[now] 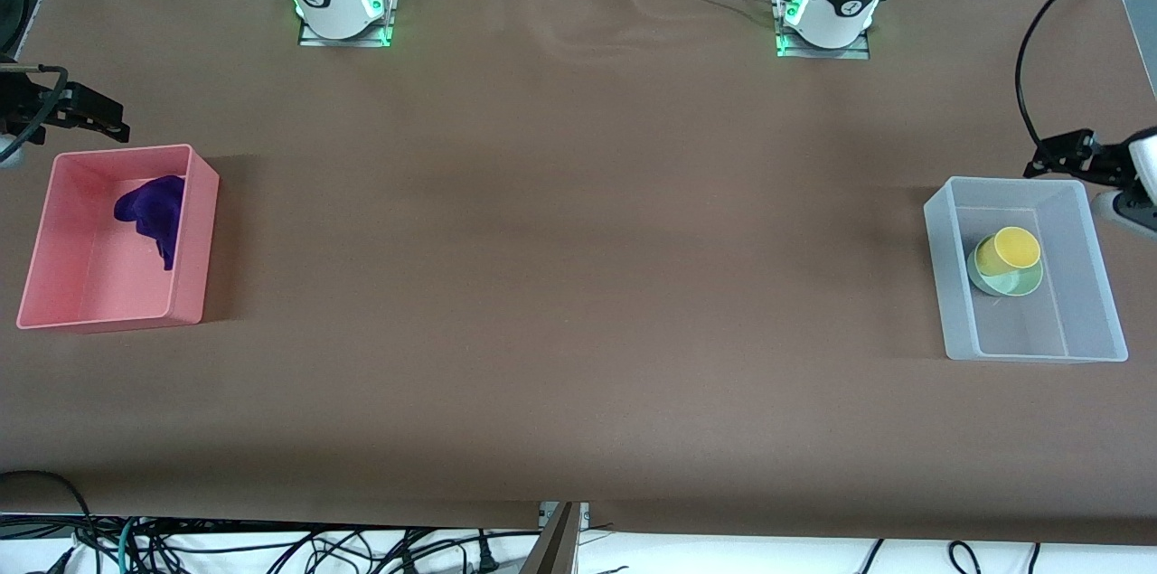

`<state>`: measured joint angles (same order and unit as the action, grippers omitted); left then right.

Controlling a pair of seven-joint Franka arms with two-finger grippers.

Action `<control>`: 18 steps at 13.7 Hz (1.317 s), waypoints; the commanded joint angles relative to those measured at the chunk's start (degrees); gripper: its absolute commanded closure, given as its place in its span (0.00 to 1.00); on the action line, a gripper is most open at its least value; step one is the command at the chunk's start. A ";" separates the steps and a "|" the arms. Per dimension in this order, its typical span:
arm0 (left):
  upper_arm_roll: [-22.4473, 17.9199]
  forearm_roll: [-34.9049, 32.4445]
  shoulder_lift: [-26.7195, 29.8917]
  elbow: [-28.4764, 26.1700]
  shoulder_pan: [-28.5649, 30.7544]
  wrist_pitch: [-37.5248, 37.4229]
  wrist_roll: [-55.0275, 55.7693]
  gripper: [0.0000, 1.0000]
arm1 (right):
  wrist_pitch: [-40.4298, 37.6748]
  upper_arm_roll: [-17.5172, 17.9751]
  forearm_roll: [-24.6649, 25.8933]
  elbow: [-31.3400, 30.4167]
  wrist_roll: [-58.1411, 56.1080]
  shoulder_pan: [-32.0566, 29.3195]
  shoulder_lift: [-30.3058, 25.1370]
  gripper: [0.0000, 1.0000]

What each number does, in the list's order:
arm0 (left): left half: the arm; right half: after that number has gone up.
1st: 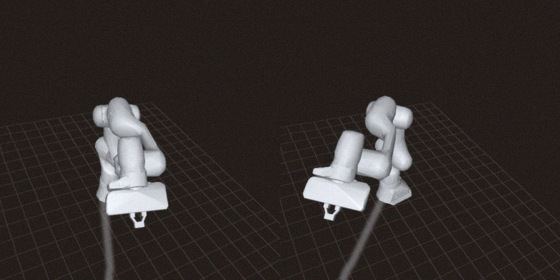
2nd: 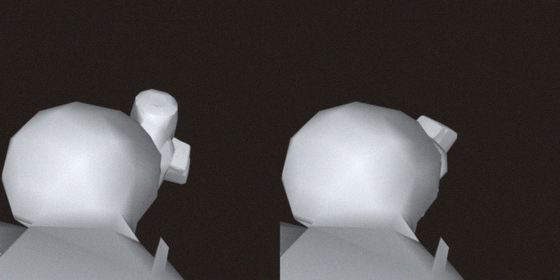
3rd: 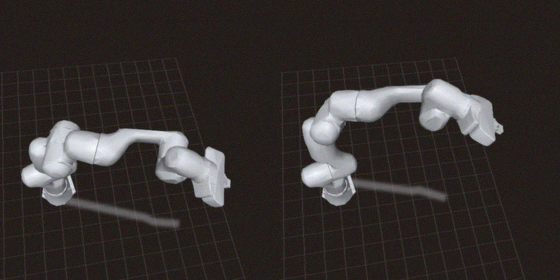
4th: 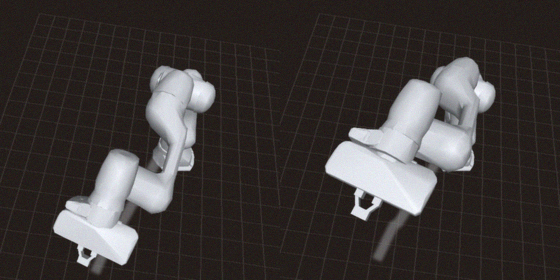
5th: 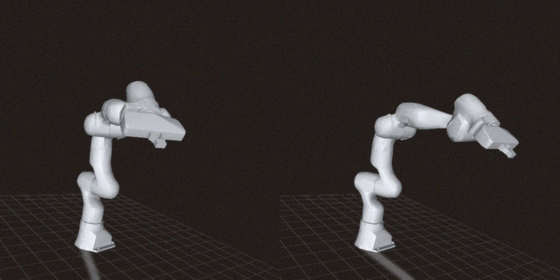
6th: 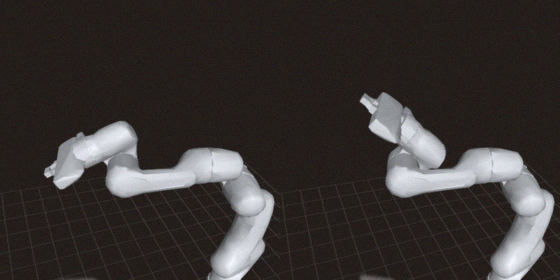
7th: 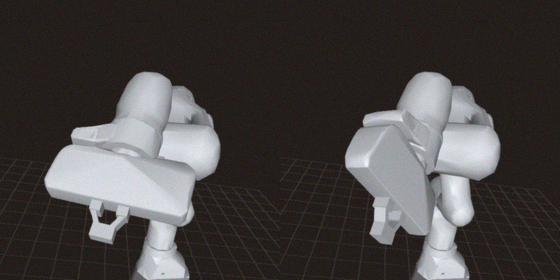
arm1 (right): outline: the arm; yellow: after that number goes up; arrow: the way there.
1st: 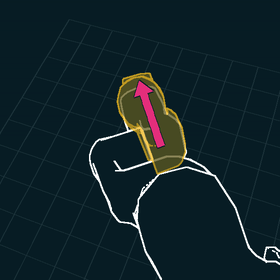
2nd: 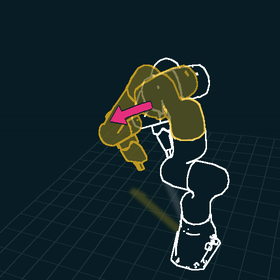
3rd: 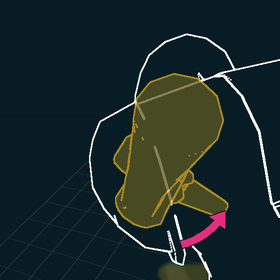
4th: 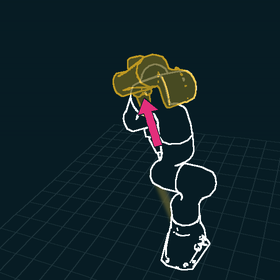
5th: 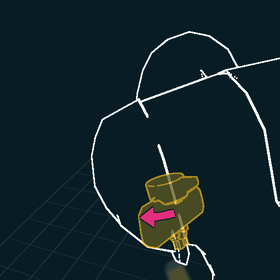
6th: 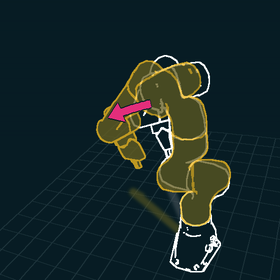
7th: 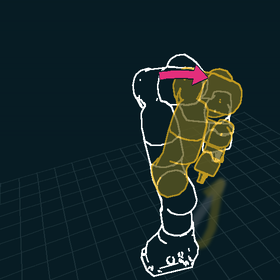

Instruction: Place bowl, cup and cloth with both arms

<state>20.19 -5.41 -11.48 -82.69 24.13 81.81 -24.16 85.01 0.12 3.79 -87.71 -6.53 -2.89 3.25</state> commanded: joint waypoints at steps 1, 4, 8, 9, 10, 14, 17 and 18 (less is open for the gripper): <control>-6.63 1.11 4.44 -1.34 -8.88 -0.86 7.87 0.00 | -0.10 0.23 -0.97 0.44 0.29 -0.36 -0.09 0.00; -18.50 1.19 7.41 -4.30 -22.43 3.77 15.26 0.00 | -0.10 0.23 -0.97 0.44 0.29 -0.45 -0.09 0.00; -21.42 6.56 17.36 -19.09 -25.96 11.36 23.80 0.00 | -0.10 0.14 -0.97 0.44 0.37 -0.54 -0.09 0.00; -21.42 6.03 16.84 -18.66 -26.24 11.53 23.81 0.00 | -0.10 0.14 -0.97 0.44 0.37 -0.54 0.00 0.00; -21.51 5.77 16.40 -17.87 -26.24 11.53 23.81 0.00 | -0.10 0.14 -0.97 0.44 0.37 -0.54 -0.09 0.00; -21.95 3.58 12.11 -10.86 -26.50 6.64 23.89 0.00 | -0.10 0.14 -0.97 0.44 0.37 -0.54 -0.09 0.00; -21.95 2.78 11.04 -9.78 -26.50 6.35 23.98 0.00 | -0.10 0.14 -0.97 0.44 0.37 -0.54 -0.09 0.00; -21.95 2.78 11.04 -9.86 -26.42 6.35 23.90 0.00 | -0.10 0.14 -0.97 0.44 0.37 -0.54 -0.09 0.00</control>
<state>-0.86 -1.26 0.98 -95.06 -1.05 89.86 -0.97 85.01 0.07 3.78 -87.71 -6.53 -2.94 3.26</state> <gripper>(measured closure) 0.000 0.000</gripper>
